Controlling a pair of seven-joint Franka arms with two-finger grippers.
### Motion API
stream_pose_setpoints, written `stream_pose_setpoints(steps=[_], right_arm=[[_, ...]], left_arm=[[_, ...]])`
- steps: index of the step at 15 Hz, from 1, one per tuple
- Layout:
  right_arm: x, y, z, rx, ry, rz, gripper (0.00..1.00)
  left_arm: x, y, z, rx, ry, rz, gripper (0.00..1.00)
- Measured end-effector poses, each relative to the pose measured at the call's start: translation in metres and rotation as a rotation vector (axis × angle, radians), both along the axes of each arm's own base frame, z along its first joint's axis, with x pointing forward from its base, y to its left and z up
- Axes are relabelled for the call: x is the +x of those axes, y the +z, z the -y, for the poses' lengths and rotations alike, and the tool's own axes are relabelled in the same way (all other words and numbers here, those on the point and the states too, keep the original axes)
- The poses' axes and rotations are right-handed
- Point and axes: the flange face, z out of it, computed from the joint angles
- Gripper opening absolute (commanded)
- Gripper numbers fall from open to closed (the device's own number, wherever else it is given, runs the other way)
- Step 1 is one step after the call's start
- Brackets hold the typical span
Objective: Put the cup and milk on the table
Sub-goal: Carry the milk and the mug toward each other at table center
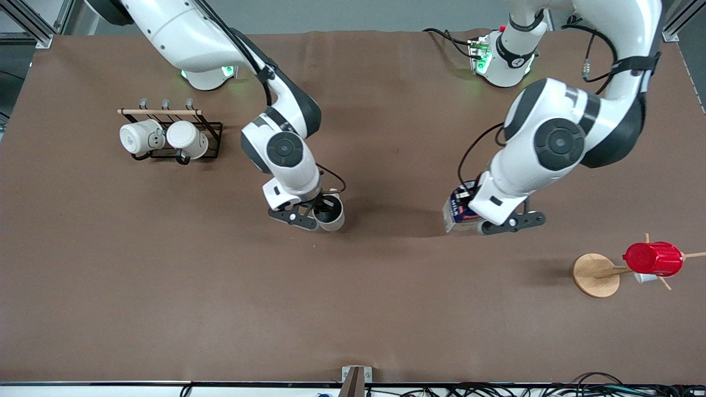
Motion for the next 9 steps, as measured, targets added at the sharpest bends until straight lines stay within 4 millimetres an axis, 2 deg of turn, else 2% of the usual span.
stream_pose_setpoints(steps=[3, 6, 7, 9], right_arm=[[-0.005, -0.008, -0.015, 0.018, 0.016, 0.01, 0.01], [-0.019, -0.009, -0.034, 0.03, 0.041, 0.018, 0.02], [-0.023, -0.01, -0.04, 0.033, 0.046, 0.02, 0.04], [-0.027, -0.014, -0.046, 0.038, 0.048, 0.021, 0.15]], left_arm=[[-0.003, -0.018, 0.039, -0.019, 0.038, 0.014, 0.35], [-0.01, -0.04, 0.072, -0.039, 0.043, 0.025, 0.35], [-0.012, -0.045, 0.081, -0.045, 0.051, 0.028, 0.35], [-0.016, -0.05, 0.098, -0.053, 0.067, 0.029, 0.35]])
